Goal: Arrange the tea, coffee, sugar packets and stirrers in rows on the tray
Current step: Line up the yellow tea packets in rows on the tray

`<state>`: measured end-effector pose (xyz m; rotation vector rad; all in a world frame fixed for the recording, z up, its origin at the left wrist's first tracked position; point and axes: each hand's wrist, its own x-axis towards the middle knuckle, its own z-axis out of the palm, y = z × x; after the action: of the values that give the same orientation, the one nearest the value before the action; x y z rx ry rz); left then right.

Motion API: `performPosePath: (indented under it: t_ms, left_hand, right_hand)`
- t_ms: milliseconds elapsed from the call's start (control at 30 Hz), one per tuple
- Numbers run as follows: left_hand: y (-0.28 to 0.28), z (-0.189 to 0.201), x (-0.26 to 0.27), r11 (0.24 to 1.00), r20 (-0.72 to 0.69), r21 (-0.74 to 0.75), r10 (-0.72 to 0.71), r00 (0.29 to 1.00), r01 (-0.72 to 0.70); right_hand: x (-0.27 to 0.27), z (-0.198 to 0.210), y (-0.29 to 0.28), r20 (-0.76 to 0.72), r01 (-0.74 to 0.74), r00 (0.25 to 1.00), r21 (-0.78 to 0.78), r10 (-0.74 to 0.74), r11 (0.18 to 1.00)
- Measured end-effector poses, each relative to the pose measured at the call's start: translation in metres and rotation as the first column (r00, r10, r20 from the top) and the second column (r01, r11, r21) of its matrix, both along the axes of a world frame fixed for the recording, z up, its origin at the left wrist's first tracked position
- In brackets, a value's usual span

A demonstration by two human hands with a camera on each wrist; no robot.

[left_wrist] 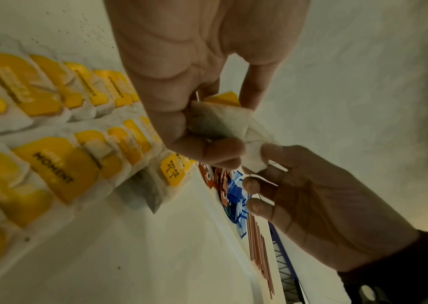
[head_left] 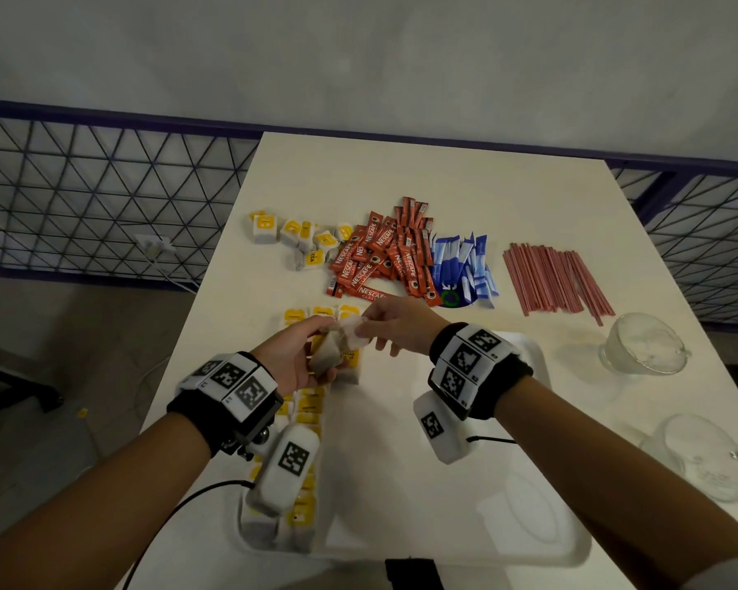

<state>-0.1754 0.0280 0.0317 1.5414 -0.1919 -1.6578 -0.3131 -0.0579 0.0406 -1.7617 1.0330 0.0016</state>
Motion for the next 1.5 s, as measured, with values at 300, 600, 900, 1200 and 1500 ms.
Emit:
performPosePath:
  t_ms: [300, 600, 900, 1200, 1500]
  left_hand:
    - [0.001, 0.0, -0.002, 0.999, 0.153, 0.029, -0.042, 0.987, 0.038]
    - [0.013, 0.004, -0.011, 0.876, 0.642, -0.074, -0.324, 0.695, 0.477]
    - [0.013, -0.002, 0.005, 0.915, 0.657, -0.115, -0.222, 0.72, 0.387]
    - [0.016, -0.005, 0.014, 0.887, 0.562, -0.073, -0.341, 0.753, 0.456]
    - [0.02, -0.005, 0.018, 0.771, 0.738, -0.014, -0.422, 0.527, 0.636]
  right_hand:
    - [-0.008, 0.009, -0.005, 0.096, 0.139, 0.985, 0.049, -0.143, 0.989]
    - [-0.005, 0.014, 0.004, 0.094, 0.145, 0.984, 0.079, -0.152, 0.986]
    - [-0.006, 0.018, 0.014, 0.176, 0.152, 0.968, 0.17, -0.181, 0.974]
    - [-0.015, 0.013, 0.019, 0.109, 0.122, 0.987, -0.055, -0.115, 0.991]
    - [-0.003, 0.008, 0.036, -0.027, 0.01, 0.999, -0.243, -0.017, 0.97]
